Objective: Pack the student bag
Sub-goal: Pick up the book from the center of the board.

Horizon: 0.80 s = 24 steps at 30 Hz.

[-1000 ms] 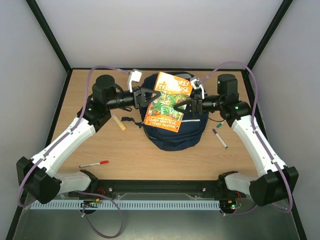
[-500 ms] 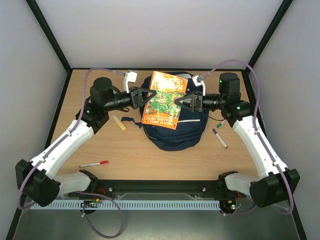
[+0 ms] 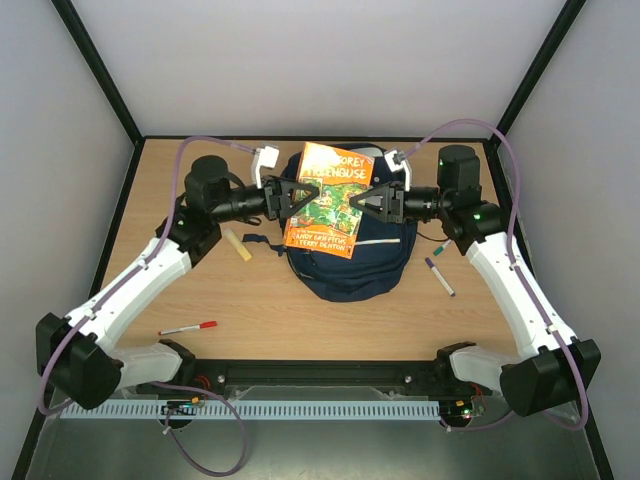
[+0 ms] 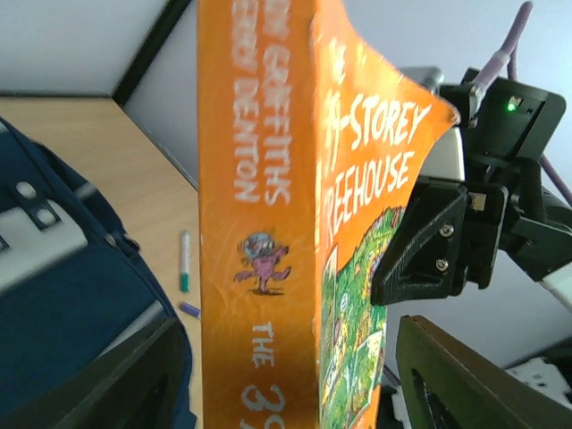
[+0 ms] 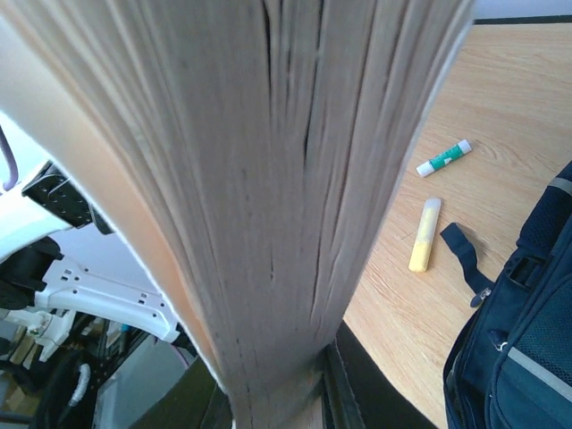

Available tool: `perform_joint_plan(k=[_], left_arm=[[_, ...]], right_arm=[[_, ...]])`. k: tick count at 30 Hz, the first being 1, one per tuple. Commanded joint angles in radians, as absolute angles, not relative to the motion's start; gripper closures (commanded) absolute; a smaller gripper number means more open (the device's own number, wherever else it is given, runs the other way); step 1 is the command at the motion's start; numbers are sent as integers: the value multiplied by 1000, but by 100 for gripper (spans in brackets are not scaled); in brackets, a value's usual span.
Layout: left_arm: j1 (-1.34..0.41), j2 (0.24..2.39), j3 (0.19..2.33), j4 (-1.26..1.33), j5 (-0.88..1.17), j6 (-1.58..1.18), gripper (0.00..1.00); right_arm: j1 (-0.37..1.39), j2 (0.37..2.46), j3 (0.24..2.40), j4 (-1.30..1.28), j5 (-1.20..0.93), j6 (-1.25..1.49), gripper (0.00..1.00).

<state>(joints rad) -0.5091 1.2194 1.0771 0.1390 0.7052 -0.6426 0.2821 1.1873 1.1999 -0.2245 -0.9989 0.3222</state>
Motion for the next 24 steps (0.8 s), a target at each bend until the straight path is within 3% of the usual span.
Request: perform_joint_plan(k=[1,4,8,10,12,14,19,24], left_arm=[[-509,1267,1070,141,858,-641,32],[-517,1279,1072,131,901,-635,38],[-518,1264,1077,128,914,-624,60],[-517,1251,1073,140,915,-627,67],[-516,1241,1069,164,921,-644,74],[-517,1235,1060,196,925,-671,80],[-517,1213,1027,293,920,-742,92],[-517,1206,1006,386,925,-808,95]], right_arm=[[288,1163,1258,-208,-1015,303,96],[288,1167,1265,-212,-997,295,96],[288,1168,1258,-226,-959,275,92],[288,1167,1248,-230,-921,270,81],[287,1167,1234,-226,-898,270,57],[288,1167,1219,-219,-886,275,43],[284,1173,1189,-188,-887,298,28],[285,1193,1169,-147,-958,336,22]])
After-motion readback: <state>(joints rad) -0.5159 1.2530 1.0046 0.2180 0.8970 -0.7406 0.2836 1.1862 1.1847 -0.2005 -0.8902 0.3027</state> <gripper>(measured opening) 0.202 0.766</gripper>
